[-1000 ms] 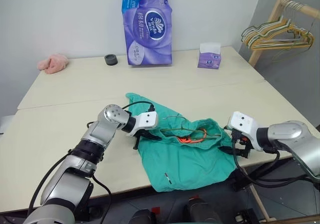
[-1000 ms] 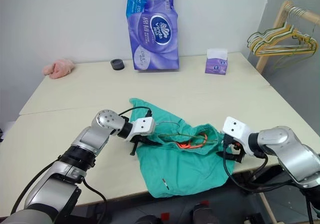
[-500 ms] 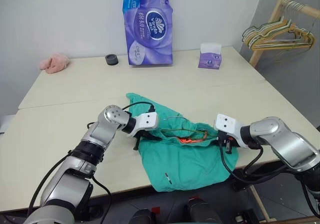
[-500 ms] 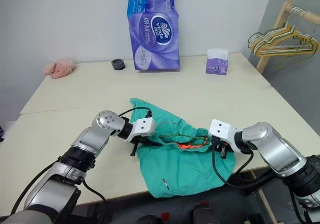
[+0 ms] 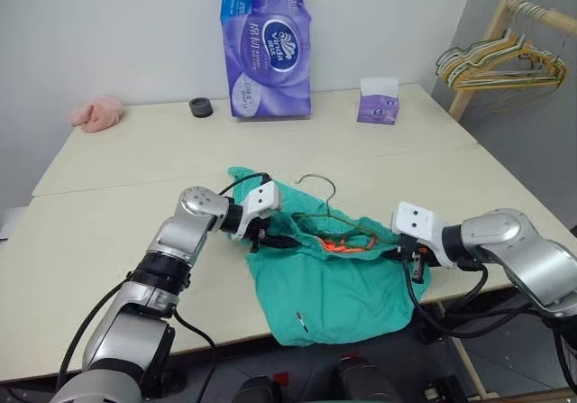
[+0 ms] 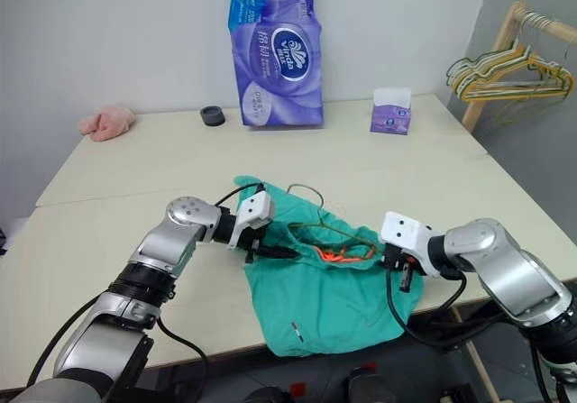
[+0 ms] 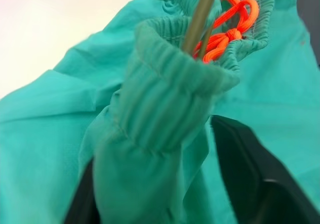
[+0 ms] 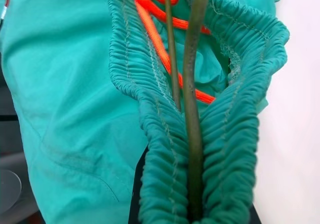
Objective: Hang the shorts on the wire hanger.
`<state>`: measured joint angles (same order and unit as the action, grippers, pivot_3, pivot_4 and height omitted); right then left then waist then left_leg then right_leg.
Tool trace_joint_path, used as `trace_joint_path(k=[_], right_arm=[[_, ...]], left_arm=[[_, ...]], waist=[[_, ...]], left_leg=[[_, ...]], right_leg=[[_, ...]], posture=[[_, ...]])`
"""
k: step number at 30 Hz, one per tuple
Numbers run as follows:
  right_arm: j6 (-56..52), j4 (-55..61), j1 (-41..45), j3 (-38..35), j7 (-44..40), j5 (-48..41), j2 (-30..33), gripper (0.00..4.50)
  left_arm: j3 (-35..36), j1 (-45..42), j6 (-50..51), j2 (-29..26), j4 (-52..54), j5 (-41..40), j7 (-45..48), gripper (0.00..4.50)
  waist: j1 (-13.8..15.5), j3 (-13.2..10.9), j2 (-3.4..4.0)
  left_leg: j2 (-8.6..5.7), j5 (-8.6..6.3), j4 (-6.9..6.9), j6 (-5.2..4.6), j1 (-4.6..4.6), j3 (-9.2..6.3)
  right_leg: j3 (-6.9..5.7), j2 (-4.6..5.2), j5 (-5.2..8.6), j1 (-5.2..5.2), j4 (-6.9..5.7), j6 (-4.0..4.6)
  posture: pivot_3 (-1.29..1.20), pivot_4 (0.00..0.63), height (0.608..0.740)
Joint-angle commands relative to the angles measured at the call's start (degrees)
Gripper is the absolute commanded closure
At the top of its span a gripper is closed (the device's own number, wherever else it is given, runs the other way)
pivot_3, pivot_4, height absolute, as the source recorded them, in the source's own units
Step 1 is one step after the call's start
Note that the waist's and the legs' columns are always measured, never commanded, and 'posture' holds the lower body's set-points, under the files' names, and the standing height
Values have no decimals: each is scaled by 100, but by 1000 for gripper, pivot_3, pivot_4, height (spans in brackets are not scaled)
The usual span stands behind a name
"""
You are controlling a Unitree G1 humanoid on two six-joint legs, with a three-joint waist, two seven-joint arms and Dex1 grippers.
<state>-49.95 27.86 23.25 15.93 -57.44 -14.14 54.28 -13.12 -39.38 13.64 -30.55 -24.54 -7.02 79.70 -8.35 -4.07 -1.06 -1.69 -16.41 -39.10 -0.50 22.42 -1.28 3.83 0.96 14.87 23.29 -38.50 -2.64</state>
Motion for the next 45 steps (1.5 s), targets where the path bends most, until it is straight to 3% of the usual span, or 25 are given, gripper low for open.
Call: trace_joint_path(k=[1, 7, 12, 21, 25, 31, 45], right_arm=[[30, 257, -75, -351, -109, -154, 233, 4500], [106, 310, -207, -533, -207, -282, 469, 4500], [86, 342, -230, -620, -203, -369, 526, 4500], [19, 509, -291, -739, -180, -512, 606, 4500], [-13, 575, -341, -795, -147, -570, 631, 4500], [-81, 673, -441, -867, -104, -649, 664, 4500], [-153, 890, -1093, -1486, -97, -813, 887, 4500]], left_arm=[[406, -434, 348, -389, -391, -332, 325, 1748], [359, -765, 573, -697, -1031, -352, 904, 1748], [51, -542, 429, -767, -812, -305, 1271, 1748], [-97, -582, -46, -392, -1260, 67, 956, 1748], [-58, -725, -252, -241, -1655, 232, 674, 2562], [52, -830, -401, -117, -1931, 231, 496, 4433], [441, -1080, -778, -86, -2592, 274, -165, 4474]], waist=[[-3, 0, 0], [-1, 0, 1], [-5, -1, 0], [0, -1, 0], [-8, -1, 0], [-14, -1, 0], [2, -2, -2]], left_leg=[[0, 0, 0, 0, 0, 0], [-1, 0, 0, 0, 0, 0], [-1, 0, -1, 0, 1, 0], [-1, 0, -1, 0, 1, 0], [-1, 0, -1, 0, 1, 1], [-1, 0, 0, 0, 2, 1], [-1, 0, 0, 0, 3, 0]], right_leg=[[-2, 0, 0, 0, 0, 0], [-4, 0, 1, 0, 2, -2], [-2, 0, 1, 0, 3, -1], [-1, 2, 1, 0, 2, -1], [-1, 2, 1, 0, 2, -1], [-1, 2, 2, 0, 2, -1], [-2, 2, 2, 0, 3, -2]], posture=[[-213, 47, 740], [-216, 48, 740], [-227, 50, 740], [-236, 53, 740], [-244, 55, 740], [-249, 57, 740], [-245, 64, 740]])
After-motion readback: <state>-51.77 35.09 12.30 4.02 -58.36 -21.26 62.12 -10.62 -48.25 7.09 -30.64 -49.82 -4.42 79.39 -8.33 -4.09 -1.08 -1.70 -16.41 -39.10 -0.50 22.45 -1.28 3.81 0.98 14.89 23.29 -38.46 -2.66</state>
